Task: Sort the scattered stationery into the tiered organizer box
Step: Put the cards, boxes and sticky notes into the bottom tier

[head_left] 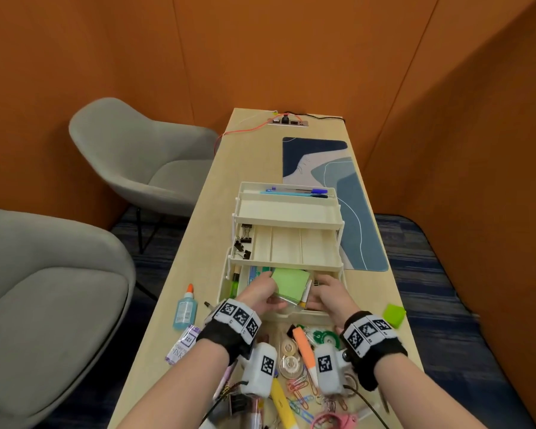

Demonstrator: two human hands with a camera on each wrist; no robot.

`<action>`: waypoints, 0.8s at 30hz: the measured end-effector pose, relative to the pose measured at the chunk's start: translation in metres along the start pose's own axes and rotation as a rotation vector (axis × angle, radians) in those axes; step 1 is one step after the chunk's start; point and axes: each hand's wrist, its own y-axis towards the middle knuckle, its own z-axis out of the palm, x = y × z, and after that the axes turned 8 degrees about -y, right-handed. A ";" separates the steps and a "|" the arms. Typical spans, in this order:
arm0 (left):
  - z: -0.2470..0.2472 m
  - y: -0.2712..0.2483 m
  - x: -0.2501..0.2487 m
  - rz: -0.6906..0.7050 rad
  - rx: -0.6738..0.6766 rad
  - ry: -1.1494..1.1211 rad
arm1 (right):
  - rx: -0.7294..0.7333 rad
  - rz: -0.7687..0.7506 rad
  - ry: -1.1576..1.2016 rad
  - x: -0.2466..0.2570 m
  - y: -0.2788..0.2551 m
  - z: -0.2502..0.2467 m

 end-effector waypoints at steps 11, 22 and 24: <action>-0.004 0.005 0.000 -0.009 -0.084 -0.114 | -0.074 0.124 0.079 0.002 0.004 0.003; 0.007 0.030 0.003 0.034 -0.259 -0.045 | -0.108 0.234 0.147 0.009 0.007 0.007; 0.007 0.037 0.004 0.053 -0.288 -0.010 | -0.114 0.224 0.065 0.008 0.009 0.007</action>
